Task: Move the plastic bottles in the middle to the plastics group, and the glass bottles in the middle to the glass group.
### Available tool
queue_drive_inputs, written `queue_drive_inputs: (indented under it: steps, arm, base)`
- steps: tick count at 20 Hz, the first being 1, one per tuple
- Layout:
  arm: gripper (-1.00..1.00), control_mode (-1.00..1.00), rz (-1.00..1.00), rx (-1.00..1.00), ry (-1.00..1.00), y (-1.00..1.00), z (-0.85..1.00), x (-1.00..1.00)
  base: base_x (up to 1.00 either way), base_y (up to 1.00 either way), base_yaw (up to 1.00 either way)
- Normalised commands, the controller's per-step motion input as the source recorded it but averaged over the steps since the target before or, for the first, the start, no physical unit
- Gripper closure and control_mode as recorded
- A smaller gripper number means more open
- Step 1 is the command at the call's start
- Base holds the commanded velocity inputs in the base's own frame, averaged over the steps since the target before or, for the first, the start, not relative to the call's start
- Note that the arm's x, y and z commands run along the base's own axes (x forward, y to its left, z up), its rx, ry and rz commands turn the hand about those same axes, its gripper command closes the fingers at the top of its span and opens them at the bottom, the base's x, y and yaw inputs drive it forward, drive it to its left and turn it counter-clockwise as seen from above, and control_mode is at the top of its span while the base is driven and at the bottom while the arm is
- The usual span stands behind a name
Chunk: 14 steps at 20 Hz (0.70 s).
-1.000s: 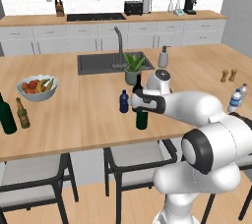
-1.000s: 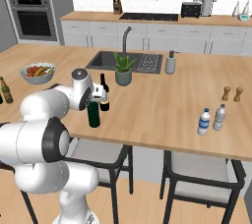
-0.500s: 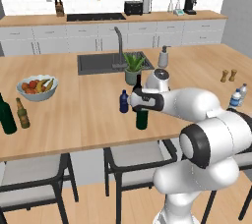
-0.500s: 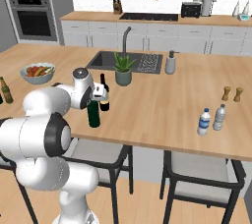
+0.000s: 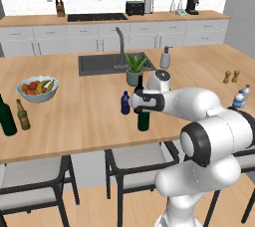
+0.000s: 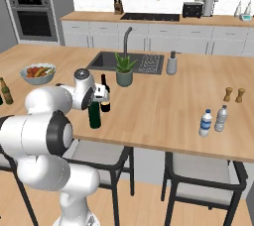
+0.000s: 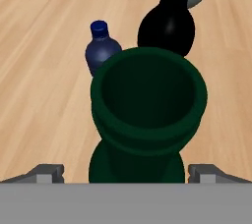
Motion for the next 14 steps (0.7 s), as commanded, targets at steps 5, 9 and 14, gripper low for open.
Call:
queue_drive_inputs:
  steps: [5, 9, 14]
  arm:
    - [1.0, -1.0, 0.0, 0.0, 0.0, 0.0, 0.0, 0.0]
    - [1.0, -1.0, 0.0, 0.0, 0.0, 0.0, 0.0, 0.0]
    - [1.0, -1.0, 0.0, 0.0, -0.01, 0.0, 0.0, -0.35]
  base:
    - [0.0, 0.0, 0.0]
    - [0.0, 0.0, 0.0]
    - [0.0, 0.0, 0.0]
